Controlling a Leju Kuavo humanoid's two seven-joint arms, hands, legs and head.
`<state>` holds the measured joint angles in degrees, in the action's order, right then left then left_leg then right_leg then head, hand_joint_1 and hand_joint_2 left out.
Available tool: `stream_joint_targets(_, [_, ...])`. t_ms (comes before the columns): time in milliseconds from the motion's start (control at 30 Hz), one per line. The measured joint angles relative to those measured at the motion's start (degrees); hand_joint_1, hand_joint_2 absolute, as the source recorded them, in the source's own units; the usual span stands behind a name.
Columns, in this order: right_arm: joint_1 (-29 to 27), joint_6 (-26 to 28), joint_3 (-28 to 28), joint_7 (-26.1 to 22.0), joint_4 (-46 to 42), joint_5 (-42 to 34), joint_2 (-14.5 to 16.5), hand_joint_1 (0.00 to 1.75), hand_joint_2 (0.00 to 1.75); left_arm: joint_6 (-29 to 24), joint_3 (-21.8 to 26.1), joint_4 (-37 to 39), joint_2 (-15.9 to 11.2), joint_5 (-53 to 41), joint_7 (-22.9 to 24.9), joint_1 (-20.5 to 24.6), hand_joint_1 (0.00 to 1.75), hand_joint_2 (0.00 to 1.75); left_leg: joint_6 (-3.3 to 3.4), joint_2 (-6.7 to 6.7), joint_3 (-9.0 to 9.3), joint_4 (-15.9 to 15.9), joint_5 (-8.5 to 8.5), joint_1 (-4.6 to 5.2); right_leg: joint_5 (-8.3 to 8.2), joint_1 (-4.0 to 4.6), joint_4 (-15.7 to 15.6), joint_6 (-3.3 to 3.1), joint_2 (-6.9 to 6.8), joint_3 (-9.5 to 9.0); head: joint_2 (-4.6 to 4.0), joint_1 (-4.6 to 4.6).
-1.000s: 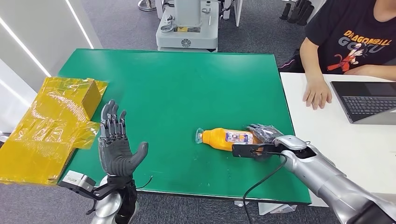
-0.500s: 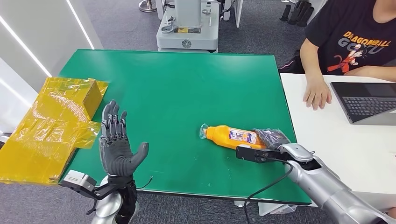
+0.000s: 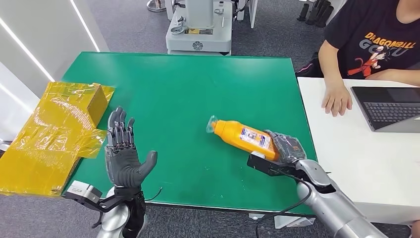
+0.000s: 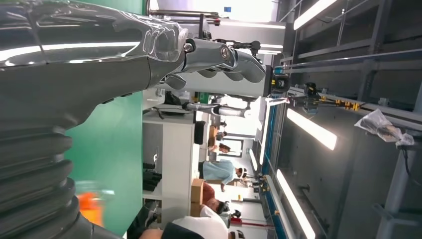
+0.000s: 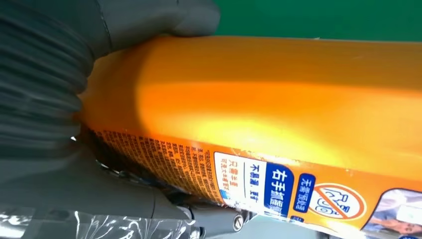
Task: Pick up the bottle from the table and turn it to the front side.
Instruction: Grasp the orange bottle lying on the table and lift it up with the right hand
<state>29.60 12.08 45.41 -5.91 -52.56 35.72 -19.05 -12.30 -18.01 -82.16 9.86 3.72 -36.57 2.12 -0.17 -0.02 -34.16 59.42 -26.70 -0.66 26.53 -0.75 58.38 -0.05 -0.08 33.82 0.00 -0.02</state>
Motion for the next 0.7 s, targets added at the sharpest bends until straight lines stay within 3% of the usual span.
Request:
stream_joint_targets(100, [-1.8,5.6,-4.3,-1.4,-1.9,-2.1,2.5,1.75,1.75,-0.4,0.0,0.0,0.3,0.0,-0.1,0.0,0.00,1.75,0.00,0.01,-0.05,0.0,0.00,0.00,0.01,0.00,0.0,-0.02,0.00,0.08,0.00,-0.01])
stream_joint_targets(300, [-3.8,10.2,-9.0,-5.3,-4.4,-6.1,4.8,1.75,1.75,-0.7,0.0,0.5,0.5,0.2,-0.2,0.1,0.00,1.75,0.00,0.03,-0.15,0.0,0.00,0.01,0.01,-0.01,0.0,-0.02,0.02,0.17,0.00,-0.01])
stream_joint_targets(567, [-5.0,12.1,-11.3,-7.3,-6.1,-7.6,5.9,1.75,1.75,-0.8,0.0,0.8,0.5,0.5,-0.3,0.3,0.00,1.75,0.00,0.02,-0.17,0.0,0.00,0.01,0.01,-0.01,0.0,-0.02,0.01,0.19,0.00,0.00])
stream_joint_targets(700, [-5.6,16.8,-11.6,-11.6,-7.6,-10.0,6.3,1.75,1.75,-1.4,-0.1,1.0,0.5,1.3,-0.8,0.6,0.00,1.75,0.00,0.02,-0.18,0.0,0.00,0.01,0.02,-0.01,0.0,-0.02,0.01,0.22,0.00,-0.01])
